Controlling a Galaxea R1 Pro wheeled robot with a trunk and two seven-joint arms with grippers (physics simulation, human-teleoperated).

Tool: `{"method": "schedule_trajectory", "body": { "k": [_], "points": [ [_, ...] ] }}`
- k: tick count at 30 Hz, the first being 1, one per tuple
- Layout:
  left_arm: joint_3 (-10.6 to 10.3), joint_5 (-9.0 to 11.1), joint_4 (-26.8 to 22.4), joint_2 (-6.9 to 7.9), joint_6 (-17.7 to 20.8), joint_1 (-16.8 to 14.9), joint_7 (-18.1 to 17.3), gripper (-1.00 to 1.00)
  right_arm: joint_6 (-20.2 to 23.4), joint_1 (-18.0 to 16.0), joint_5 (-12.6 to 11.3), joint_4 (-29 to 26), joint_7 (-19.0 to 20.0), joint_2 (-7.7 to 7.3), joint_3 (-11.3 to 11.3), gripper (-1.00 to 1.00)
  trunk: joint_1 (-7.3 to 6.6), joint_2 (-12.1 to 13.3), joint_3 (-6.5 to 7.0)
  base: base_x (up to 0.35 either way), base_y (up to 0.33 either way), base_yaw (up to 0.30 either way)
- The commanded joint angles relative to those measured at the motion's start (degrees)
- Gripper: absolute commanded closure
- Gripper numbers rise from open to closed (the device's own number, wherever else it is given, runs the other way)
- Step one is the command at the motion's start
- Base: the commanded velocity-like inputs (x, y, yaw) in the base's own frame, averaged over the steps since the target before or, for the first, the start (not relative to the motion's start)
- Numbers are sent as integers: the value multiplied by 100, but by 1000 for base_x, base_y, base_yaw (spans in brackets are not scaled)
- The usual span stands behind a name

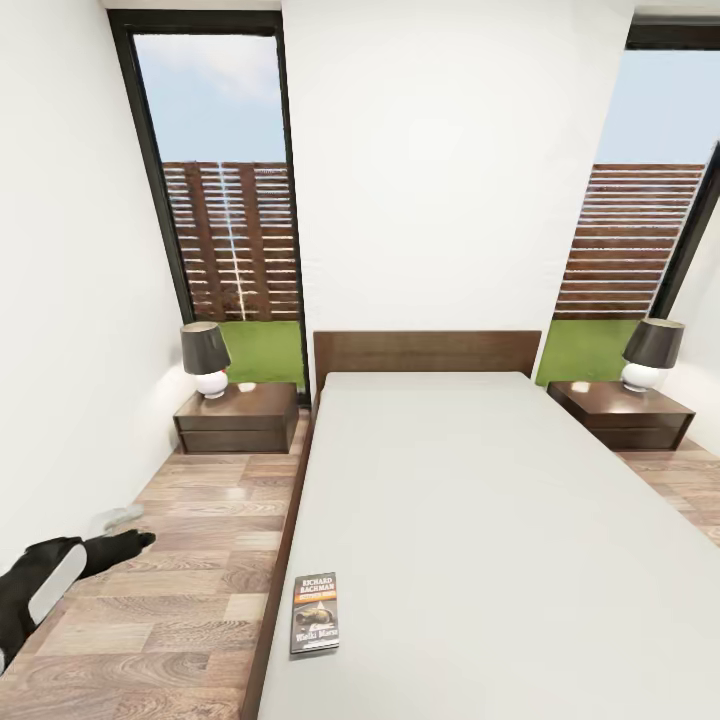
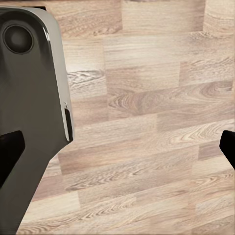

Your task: In the bedroom, move the book from the bed onto either nightstand, and place the two sandals side by side next to the bed.

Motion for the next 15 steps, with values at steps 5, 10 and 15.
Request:
{"method": "schedule_trajectory", "body": {
  "k": [5, 10, 15],
  "points": [
    [-127, -668, 159, -651, 100, -485, 100, -100, -17, 5, -21, 17, -21, 7, -2, -100, 3, -13, -13, 0, 0, 0],
    [-151, -1086, 395, -1022, 106, -792, 128, -100, -5, 17, -26, 22, -38, 6, -2, -100, 3, -13, -13, 0, 0, 0],
    [-157, -1349, 611, -1232, 154, -1153, 101, -100, 3, 75, -29, 20, -47, 2, -6, -100, 3, -13, -13, 0, 0, 0]
  ]
}}
